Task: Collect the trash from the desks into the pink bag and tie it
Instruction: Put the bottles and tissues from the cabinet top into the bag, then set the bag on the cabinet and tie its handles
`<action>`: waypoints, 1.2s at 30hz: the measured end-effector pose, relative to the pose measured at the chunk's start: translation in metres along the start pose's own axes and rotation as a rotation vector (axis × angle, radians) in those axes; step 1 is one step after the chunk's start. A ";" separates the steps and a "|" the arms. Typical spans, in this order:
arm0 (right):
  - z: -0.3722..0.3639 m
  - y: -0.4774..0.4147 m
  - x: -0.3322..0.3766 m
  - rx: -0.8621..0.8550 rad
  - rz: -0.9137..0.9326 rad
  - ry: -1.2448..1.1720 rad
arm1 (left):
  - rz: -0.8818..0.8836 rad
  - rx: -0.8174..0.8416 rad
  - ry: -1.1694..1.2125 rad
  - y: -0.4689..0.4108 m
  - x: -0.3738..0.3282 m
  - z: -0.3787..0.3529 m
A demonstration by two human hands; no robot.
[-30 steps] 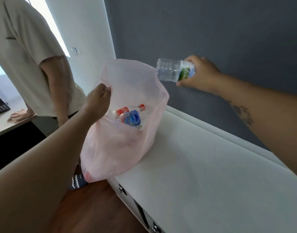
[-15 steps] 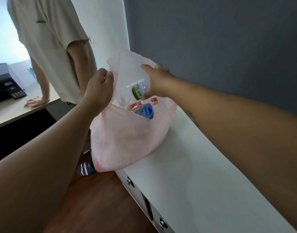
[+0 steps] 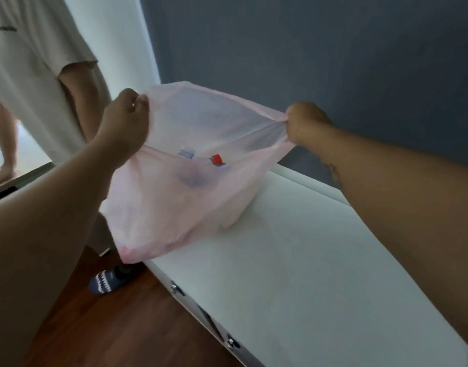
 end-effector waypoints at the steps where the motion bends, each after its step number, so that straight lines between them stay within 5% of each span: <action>1: 0.006 0.004 -0.017 0.005 -0.024 0.014 | -0.020 0.006 -0.011 -0.002 -0.012 -0.006; 9: 0.052 0.081 -0.161 0.083 -0.327 0.151 | -0.283 0.201 -0.015 -0.005 -0.117 -0.092; 16: 0.097 0.187 -0.206 0.009 -0.649 0.143 | -0.577 0.510 0.086 0.024 -0.215 -0.155; 22: 0.099 0.262 -0.199 -0.409 -0.974 -0.410 | -0.606 0.815 0.002 0.038 -0.236 -0.169; 28: 0.095 0.295 -0.168 -0.746 -0.960 -0.940 | -0.485 1.602 -0.062 0.027 -0.216 -0.169; 36: 0.078 0.273 -0.131 -1.230 -0.796 -1.173 | -0.216 1.467 0.461 0.004 -0.175 -0.166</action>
Point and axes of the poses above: each hand's wrist, its own y-axis away from the middle knuckle, its own z-axis out of the back of the hand, x = y × z, the point moved 3 cm from there along -y, towards the middle knuckle, and after that the axes turned 12 degrees about z, right-handed, at the moved point
